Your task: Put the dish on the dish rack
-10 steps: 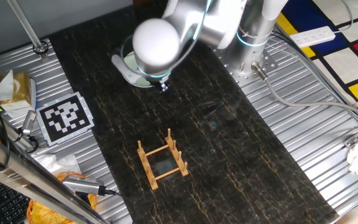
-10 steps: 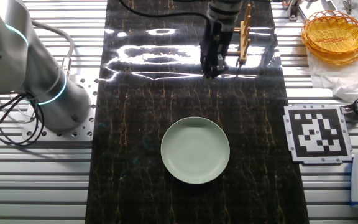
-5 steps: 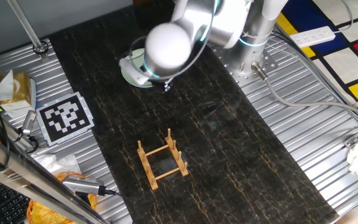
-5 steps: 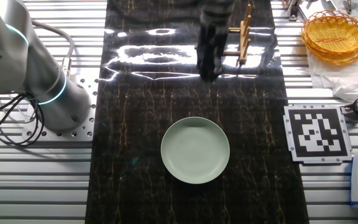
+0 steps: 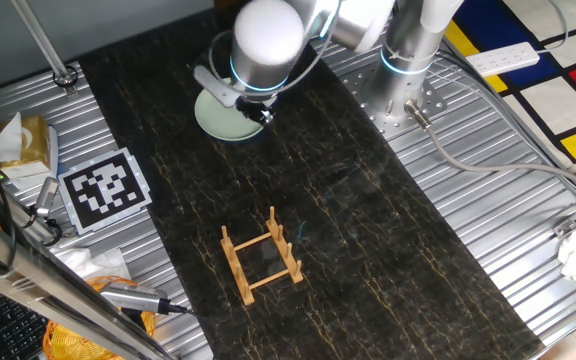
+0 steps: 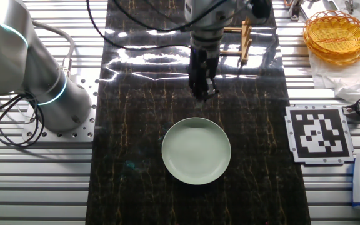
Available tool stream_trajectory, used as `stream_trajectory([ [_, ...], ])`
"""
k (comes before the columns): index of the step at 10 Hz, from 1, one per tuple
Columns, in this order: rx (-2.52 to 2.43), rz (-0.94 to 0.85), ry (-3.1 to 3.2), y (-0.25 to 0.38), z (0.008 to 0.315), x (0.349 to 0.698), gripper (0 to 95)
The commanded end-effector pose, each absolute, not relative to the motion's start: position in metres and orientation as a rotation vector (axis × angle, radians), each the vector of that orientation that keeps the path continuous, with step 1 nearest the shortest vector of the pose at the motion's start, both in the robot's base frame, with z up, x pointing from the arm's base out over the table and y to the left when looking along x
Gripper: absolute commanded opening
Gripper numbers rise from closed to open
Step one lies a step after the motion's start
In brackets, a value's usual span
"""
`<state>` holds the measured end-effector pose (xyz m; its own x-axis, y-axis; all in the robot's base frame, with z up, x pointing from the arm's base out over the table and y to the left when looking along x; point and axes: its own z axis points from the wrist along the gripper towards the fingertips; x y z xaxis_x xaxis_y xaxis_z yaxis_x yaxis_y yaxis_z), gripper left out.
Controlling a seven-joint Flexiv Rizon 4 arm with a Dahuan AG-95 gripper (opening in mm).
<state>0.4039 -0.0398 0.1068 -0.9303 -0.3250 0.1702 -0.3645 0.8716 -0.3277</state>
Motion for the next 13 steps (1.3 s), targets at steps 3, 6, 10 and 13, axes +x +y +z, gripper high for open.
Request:
stream_trajectory([
  [3, 0.523, 0.605, -2.946, -0.040, 0.084, 0.394, 38.0],
  [6, 0.516, 0.614, -2.973, -0.047, 0.075, 0.388, 38.0],
  [10, 0.491, 0.620, -2.988, -0.047, 0.066, 0.385, 38.0],
  [13, 0.476, 0.623, -2.995, -0.045, 0.057, 0.384, 38.0],
])
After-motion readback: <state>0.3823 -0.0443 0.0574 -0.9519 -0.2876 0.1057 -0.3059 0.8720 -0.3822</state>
